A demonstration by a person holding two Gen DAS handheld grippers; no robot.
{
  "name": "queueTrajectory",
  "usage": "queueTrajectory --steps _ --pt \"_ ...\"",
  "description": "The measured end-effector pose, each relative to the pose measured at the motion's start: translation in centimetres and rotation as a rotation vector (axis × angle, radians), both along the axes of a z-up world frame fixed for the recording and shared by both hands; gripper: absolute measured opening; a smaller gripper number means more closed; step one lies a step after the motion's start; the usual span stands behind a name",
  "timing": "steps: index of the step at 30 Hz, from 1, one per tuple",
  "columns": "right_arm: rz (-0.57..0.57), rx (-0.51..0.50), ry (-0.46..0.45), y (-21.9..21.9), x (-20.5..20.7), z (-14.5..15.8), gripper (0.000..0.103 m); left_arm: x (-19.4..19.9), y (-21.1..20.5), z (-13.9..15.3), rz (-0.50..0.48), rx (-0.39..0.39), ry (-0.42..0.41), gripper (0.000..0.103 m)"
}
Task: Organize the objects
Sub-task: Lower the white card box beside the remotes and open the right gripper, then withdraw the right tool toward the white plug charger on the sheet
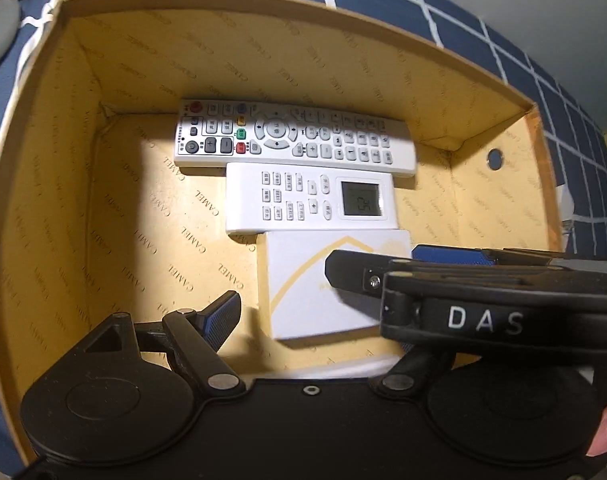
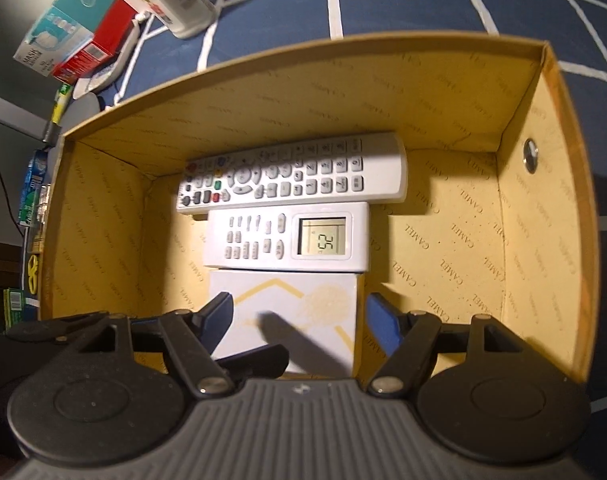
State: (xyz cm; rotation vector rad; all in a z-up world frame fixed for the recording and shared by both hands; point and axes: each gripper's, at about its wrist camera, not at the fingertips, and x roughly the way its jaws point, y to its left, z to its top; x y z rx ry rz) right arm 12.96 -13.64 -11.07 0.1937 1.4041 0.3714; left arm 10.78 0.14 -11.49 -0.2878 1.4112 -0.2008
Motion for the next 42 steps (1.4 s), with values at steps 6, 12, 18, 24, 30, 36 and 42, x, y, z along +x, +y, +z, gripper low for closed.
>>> queueTrajectory --steps 6,12,18,24,30,36,42 --pt "0.008 0.0 -0.071 -0.4 -1.5 3.1 0.075 -1.9 0.0 2.9 0.018 0.017 -0.062 0.079" --pt "0.018 -0.015 -0.149 -1.4 -3.7 6.4 0.083 -4.3 -0.3 5.9 0.041 0.047 -0.125 0.083" --pt "0.025 -0.019 -0.203 -3.0 -5.9 9.1 0.093 -7.0 -1.5 8.4 0.035 0.069 -0.176 0.087" --pt "0.033 -0.03 -0.231 -4.8 -8.1 11.1 0.101 -8.9 -3.1 10.0 0.029 0.097 -0.207 0.091" --pt "0.028 -0.049 -0.264 -7.4 -9.1 12.4 0.103 -9.9 -5.3 11.0 0.023 0.125 -0.225 0.095" --pt "0.034 -0.066 -0.291 -11.3 -9.0 13.0 0.103 -10.3 -8.2 11.3 0.022 0.16 -0.227 0.098" --pt "0.07 -0.081 -0.302 -16.3 -8.3 13.0 0.103 -10.2 -12.5 11.9 0.041 0.184 -0.235 0.103"
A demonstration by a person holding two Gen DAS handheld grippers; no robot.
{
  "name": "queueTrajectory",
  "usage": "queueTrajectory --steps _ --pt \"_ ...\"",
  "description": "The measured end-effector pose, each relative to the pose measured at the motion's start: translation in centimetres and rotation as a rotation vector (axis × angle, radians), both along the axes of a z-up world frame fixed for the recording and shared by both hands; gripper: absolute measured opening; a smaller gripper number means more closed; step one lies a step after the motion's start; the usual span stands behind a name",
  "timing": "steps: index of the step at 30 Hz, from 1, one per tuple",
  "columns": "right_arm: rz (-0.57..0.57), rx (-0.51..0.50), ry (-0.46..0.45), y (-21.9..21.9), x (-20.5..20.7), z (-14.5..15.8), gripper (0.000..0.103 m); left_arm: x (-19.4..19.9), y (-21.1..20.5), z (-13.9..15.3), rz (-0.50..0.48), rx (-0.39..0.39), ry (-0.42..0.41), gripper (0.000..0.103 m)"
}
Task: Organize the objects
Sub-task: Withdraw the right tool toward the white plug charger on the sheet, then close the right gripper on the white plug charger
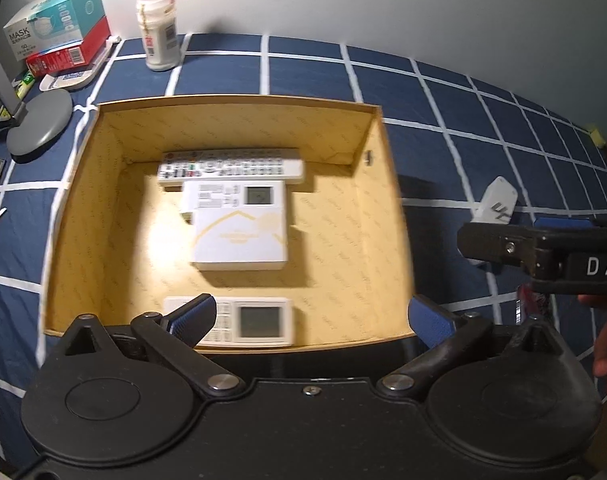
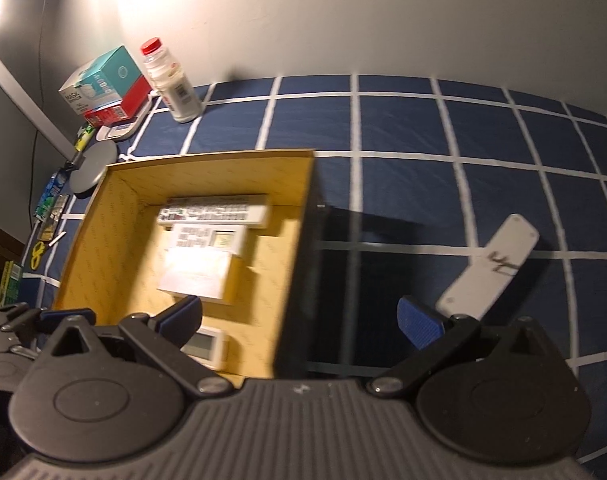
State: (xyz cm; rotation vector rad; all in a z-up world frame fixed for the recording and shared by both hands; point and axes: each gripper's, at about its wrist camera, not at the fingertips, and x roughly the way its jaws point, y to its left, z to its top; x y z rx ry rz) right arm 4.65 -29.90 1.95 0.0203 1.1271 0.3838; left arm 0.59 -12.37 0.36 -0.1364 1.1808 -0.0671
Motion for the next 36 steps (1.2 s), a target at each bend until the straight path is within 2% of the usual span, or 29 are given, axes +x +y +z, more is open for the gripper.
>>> queueTrajectory --steps 10,17,18,25,32,36 --pt "0.093 -0.06 -0.023 -9.4 2.0 0.6 0.103 0.3 -9.4 0.1 0.066 0.034 -0.009 0.103" --pt "0.189 -0.135 -0.033 -14.0 3.9 0.0 0.103 0.8 -14.6 -1.4 0.171 0.054 -0.004 0.103" --pt "0.247 -0.142 -0.037 -14.4 4.3 -0.1 0.103 1.0 -15.2 -1.6 0.189 0.055 -0.002 0.103" --pt "0.335 -0.193 -0.028 -16.3 7.5 -1.1 0.103 1.9 -18.6 -3.3 0.289 0.064 0.001 0.103" --pt "0.405 -0.242 -0.012 -16.3 10.7 -2.7 0.103 3.4 -21.0 -4.9 0.312 0.073 0.03 0.103" --pt "0.488 -0.258 0.012 -15.6 12.1 -4.1 0.103 4.3 -21.5 -5.9 0.334 0.072 0.047 0.103"
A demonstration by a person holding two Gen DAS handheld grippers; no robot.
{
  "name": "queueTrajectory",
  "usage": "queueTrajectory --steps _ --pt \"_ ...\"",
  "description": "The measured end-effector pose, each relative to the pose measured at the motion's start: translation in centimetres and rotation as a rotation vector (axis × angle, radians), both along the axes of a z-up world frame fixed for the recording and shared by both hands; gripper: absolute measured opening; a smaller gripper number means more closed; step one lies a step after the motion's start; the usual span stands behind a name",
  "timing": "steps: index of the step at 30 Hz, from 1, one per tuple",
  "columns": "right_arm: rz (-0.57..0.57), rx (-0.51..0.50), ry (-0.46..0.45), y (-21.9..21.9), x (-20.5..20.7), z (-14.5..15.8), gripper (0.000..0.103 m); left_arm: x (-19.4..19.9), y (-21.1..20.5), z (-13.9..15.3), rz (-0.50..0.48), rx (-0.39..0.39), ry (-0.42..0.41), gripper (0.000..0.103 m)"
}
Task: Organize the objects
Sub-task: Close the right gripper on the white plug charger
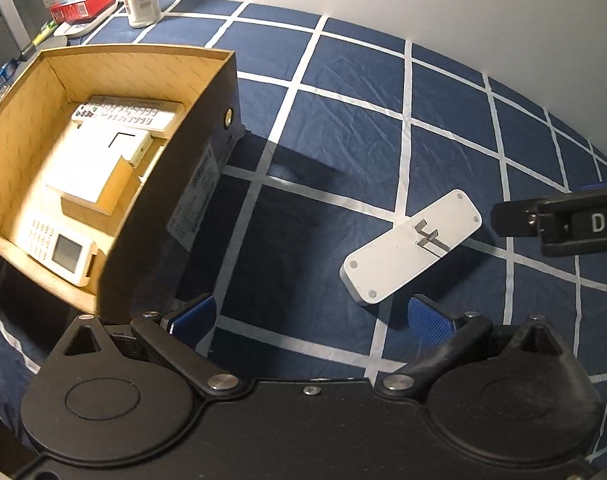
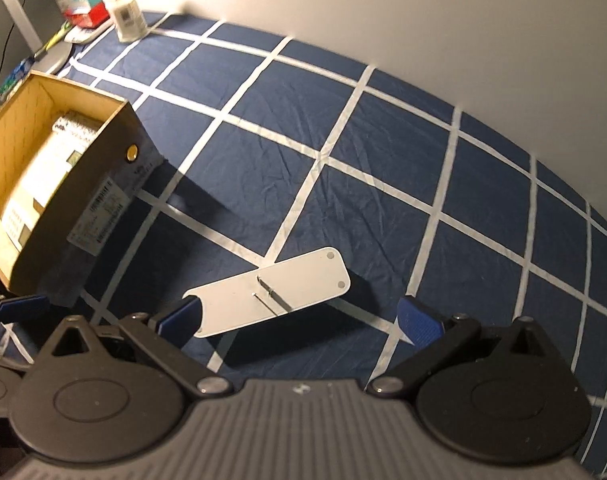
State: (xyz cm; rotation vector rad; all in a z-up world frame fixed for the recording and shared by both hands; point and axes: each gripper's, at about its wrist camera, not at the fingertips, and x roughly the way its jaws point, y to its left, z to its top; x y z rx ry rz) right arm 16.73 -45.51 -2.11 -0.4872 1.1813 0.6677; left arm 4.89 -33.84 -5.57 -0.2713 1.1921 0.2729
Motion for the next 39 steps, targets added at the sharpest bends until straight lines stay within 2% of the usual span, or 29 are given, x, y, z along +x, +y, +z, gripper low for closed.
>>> queueTrajectory --steps 8,9,15,16,19,24,27,33,39 --pt "0.137 -0.071 0.067 1.6 3.3 -4.4 0.103 2.5 -0.5 -2.6 0.04 -0.016 0.058 0.103" --pt "0.19 -0.067 0.071 1.7 3.7 -5.0 0.103 2.8 -0.6 -3.0 0.044 -0.019 0.066 0.103" --pt "0.304 -0.085 0.117 3.2 5.3 -8.5 0.103 4.4 -0.9 -4.9 0.062 -0.018 0.106 0.103" --pt "0.372 -0.099 0.132 3.5 5.4 -9.0 0.102 4.7 -0.9 -5.2 0.061 -0.022 0.111 0.103" --pt "0.411 -0.117 0.157 4.2 5.7 -10.2 0.1 5.4 -1.1 -5.9 0.059 -0.017 0.127 0.103" --pt "0.42 -0.126 0.202 4.6 6.6 -11.8 0.098 6.5 -1.5 -6.8 0.042 -0.03 0.146 0.103" --pt "0.427 -0.112 0.244 4.6 6.7 -12.3 0.087 6.7 -1.7 -7.4 0.033 -0.045 0.152 0.103" --pt "0.433 -0.114 0.251 4.6 6.8 -12.3 0.086 6.8 -1.6 -8.2 0.033 -0.069 0.163 0.103" --pt "0.333 -0.131 0.273 3.6 6.5 -12.3 0.086 6.6 -1.4 -8.2 0.028 -0.115 0.142 0.103"
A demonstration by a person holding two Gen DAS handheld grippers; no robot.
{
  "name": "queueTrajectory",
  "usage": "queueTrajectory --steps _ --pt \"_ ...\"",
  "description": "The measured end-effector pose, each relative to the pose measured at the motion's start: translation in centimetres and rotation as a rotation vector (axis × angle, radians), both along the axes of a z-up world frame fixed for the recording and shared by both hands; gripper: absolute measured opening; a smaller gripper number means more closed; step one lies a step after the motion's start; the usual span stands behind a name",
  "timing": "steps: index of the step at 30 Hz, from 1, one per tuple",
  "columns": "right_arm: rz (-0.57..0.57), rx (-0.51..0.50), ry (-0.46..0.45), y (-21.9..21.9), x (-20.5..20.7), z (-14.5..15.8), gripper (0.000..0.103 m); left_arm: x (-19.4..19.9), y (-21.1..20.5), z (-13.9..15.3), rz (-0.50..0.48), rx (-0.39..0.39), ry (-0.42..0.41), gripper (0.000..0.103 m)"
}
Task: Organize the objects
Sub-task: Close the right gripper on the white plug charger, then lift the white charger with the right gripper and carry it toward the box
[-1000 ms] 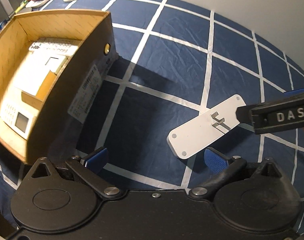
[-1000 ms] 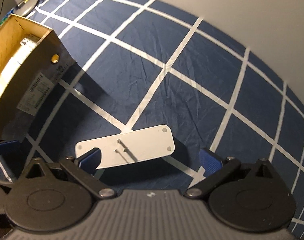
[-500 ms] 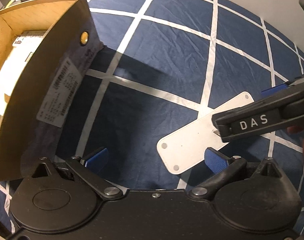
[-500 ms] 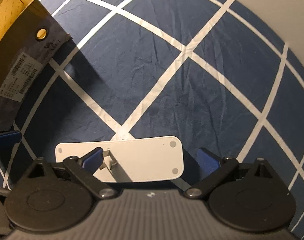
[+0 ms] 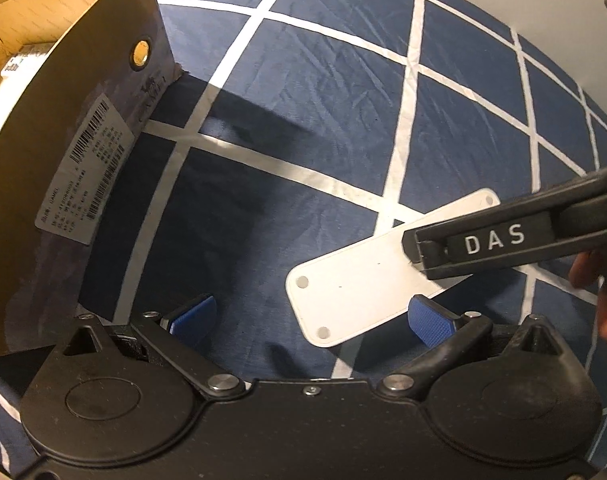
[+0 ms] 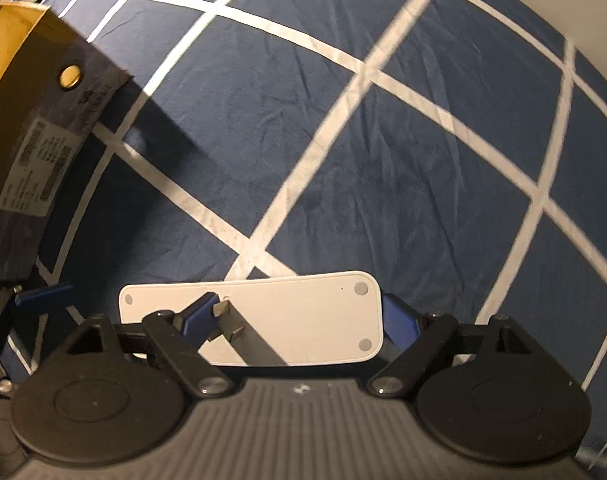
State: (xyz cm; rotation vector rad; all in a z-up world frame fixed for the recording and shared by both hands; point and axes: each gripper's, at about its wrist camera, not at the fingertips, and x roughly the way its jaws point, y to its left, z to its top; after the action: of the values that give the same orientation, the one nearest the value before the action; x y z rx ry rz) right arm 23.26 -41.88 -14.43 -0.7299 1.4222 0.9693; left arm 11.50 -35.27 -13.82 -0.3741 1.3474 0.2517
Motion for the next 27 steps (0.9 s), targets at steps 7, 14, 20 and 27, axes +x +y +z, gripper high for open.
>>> queueTrajectory --steps 7,14,20,27 --pt "-0.151 -0.006 0.005 -2.1 -0.8 -0.1 0.086 -0.3 0.1 -0.5 -0.003 -0.077 -0.01 0.103" --pt "-0.181 0.001 0.007 -3.2 -1.2 -0.2 0.086 -0.2 0.3 -0.9 -0.002 -0.126 -0.018 0.103" --pt "-0.19 -0.003 0.004 -3.2 -1.2 -0.5 0.086 -0.1 0.4 -1.7 0.01 -0.156 -0.007 0.103" --pt "-0.042 0.023 0.061 -3.2 -1.2 -0.7 0.086 -0.1 0.8 -1.9 0.017 -0.205 -0.001 0.098"
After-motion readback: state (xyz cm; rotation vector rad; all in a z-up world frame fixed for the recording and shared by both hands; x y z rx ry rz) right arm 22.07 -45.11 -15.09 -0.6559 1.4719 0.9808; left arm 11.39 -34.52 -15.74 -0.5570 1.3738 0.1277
